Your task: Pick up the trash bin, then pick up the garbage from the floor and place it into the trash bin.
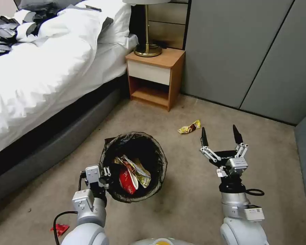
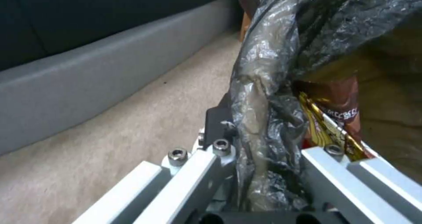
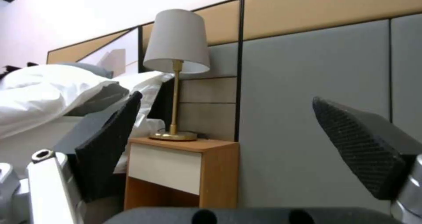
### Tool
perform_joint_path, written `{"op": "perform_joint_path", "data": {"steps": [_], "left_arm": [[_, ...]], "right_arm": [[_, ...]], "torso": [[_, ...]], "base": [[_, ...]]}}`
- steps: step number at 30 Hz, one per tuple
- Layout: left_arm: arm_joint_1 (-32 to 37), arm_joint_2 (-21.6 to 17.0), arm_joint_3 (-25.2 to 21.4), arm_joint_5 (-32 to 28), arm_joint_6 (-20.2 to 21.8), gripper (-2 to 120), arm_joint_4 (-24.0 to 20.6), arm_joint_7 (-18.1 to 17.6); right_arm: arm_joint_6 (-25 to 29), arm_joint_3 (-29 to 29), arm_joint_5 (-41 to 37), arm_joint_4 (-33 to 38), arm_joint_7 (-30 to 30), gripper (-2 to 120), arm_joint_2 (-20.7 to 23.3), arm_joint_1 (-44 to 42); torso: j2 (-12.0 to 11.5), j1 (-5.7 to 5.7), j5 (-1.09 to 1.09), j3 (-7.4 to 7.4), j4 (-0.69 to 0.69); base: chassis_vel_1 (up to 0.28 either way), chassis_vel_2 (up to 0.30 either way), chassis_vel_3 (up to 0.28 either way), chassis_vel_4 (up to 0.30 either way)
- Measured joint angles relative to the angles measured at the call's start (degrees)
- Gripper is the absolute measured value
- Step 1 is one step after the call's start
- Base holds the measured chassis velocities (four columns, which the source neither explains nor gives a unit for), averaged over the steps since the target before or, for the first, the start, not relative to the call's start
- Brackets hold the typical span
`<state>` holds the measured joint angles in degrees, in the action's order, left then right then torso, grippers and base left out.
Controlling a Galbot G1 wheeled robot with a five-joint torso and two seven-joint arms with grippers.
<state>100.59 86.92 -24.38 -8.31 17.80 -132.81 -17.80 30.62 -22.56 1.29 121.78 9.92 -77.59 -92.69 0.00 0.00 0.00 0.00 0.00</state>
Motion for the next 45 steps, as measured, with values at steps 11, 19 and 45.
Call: {"op": "perform_joint_path", "data": {"steps": [11,19,45], "left_arm": [[0.12,0.13,-0.06,0.13,0.01,0,0.00,0.03],[0.40,0.20,0.00,0.11,0.01,0,-0.35,0.04],[0.25,0.33,0.01,0.11,0.00,0,-0.26,-0.02]], "right_arm": [[0.40,-0.27,-0.03,-0.10,-0.12,94,0.04,-0.09],[0.75,-0.51,-0.09,-0.10,-0.30,94,0.11,-0.31],[2.78,-0.64,0.44,-0.93,-1.67,95,0.03,0.58]], "torso": [[0.00,0.00,0.00,0.01,-0.01],[0.00,0.00,0.03,0.01,-0.01],[0.00,0.00,0.00,0.00,0.00]], "base": [[-0.224,0.215,0.212,-0.218],[-0.326,0.315,0.331,-0.324],[-0.071,0.078,0.064,-0.065]]}}
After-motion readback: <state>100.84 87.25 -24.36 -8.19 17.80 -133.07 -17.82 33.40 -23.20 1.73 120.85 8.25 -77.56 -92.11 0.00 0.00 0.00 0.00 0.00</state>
